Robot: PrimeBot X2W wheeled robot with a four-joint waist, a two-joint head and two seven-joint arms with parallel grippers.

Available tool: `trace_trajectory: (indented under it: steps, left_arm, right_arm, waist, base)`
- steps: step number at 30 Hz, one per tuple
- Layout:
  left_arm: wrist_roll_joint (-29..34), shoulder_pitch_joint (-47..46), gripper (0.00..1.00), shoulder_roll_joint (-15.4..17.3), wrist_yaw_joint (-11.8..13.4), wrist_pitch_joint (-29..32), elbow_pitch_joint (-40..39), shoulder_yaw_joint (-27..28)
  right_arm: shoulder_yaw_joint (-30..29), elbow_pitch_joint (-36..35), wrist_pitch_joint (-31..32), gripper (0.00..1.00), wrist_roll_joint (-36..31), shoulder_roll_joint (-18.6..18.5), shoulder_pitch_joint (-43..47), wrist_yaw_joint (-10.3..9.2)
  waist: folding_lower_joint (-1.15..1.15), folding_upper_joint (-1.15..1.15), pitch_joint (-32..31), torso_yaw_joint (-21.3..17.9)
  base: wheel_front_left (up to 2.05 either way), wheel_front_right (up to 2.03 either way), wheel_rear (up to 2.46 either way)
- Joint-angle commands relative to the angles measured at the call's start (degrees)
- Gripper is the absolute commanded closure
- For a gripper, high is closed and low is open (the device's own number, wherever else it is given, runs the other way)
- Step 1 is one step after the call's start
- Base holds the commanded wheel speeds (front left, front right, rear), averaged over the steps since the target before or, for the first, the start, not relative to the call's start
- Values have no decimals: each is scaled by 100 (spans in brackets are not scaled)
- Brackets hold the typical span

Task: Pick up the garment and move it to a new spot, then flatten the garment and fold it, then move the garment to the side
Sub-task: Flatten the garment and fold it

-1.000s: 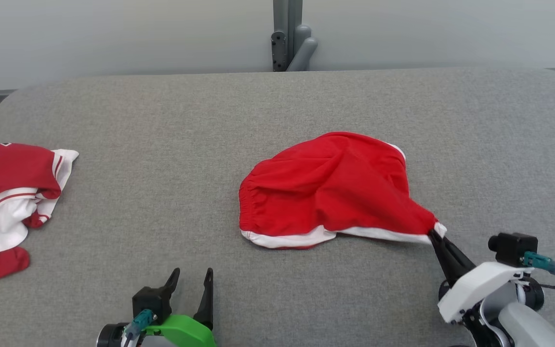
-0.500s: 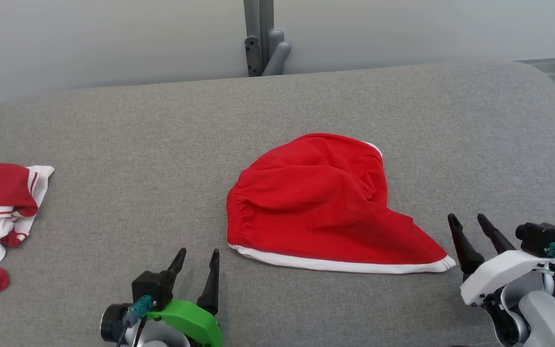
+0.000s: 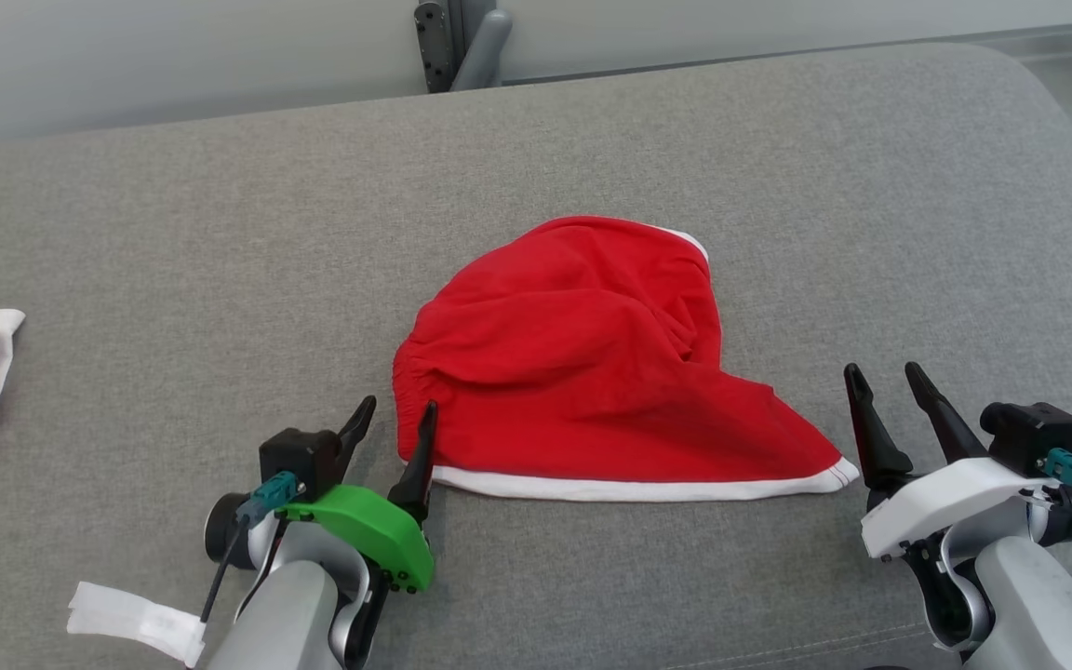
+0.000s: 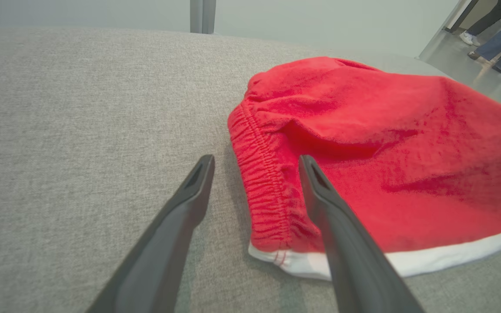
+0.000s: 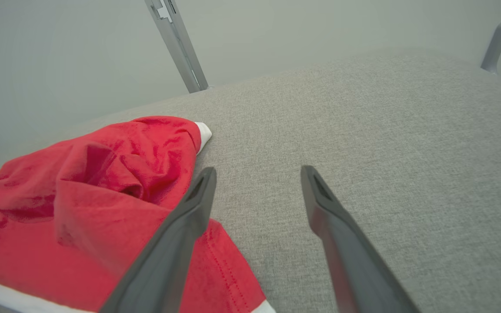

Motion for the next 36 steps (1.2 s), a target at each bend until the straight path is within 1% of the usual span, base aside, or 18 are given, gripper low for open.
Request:
trace_trajectory:
  steps: [1,4,5,6,7,8,10,11,12,15,20,23,27,30,31,32,36]
  left_arm:
    - [-64,-127,0,26,-24,-1,101,3]
    - [-148,-373,0,25,-35,0,422,-92]
    - [-171,-445,2,25,-32,-1,536,-136]
    - [-196,-553,12,25,-36,-2,598,-152]
    - [-224,-628,19,27,-37,-1,702,-176]
    - [-260,-674,54,26,-38,-1,813,-215]
    - [-266,-803,66,28,-38,-1,1067,-216]
    - [-254,-863,85,29,-29,1,1228,-209]
    - [-223,-929,100,29,4,4,1364,-210]
    - [-170,-1047,100,35,171,12,1641,-135]
    - [27,-1068,100,164,635,12,1613,172]
    - [129,-978,100,245,828,12,1641,305]
    - [265,-836,100,415,938,12,1711,457]
    - [348,-703,100,475,922,12,1641,512]
    - [366,-647,20,483,906,11,1583,535]
    - [401,-589,0,484,885,9,1509,557]
    - [454,-329,0,462,919,4,1210,703]
  right_arm:
    - [-22,-45,-18,0,-64,-1,-58,0]
    - [-24,-107,-18,0,-88,39,-133,0]
    - [-26,-129,-18,0,-84,51,-153,0]
    - [-25,-143,-18,0,-79,65,-171,0]
    - [-22,-160,-18,0,-74,80,-196,0]
    - [-15,-173,-18,0,-72,86,-224,0]
    - [-28,-216,-18,0,-67,100,-277,0]
    - [-36,-234,-18,0,-68,106,-290,0]
    - [-52,-248,-18,0,-72,109,-302,0]
    - [-131,-314,-18,0,-72,96,-318,0]
    - [-307,-368,-19,0,-88,139,-248,0]
    - [-333,-377,-19,0,-95,166,-203,0]
    - [-310,-336,-19,0,-114,231,-168,0]
    - [-288,-309,-19,0,-146,274,-117,0]
    - [-261,-308,-19,0,-160,286,-99,0]
    - [-249,-303,-19,0,-180,302,-81,0]
    - [-208,-331,-19,0,-222,342,-2,0]
  waist:
    - [0,0,158,-132]
    - [0,0,283,-218]
    - [0,0,326,-246]
    - [0,0,373,-272]
    - [0,0,414,-296]
    - [0,0,456,-321]
    - [0,0,536,-362]
    - [0,0,566,-378]
    - [0,0,588,-385]
    - [0,0,637,-369]
    - [0,0,611,-175]
    - [0,0,559,-18]
    - [0,0,459,195]
    - [0,0,357,272]
    - [0,0,316,289]
    - [0,0,265,304]
    - [0,0,76,328]
  base:
    - [0,0,0]
    - [0,0,0]
    - [0,0,0]
    - [0,0,0]
    - [0,0,0]
    - [0,0,0]
    - [0,0,0]
    - [0,0,0]
    - [0,0,0]
    - [0,0,0]
    - [0,0,0]
    - [0,0,0]
    - [0,0,0]
    - [0,0,0]
    - [0,0,0]
    - [0,0,0]
    - [0,0,0]
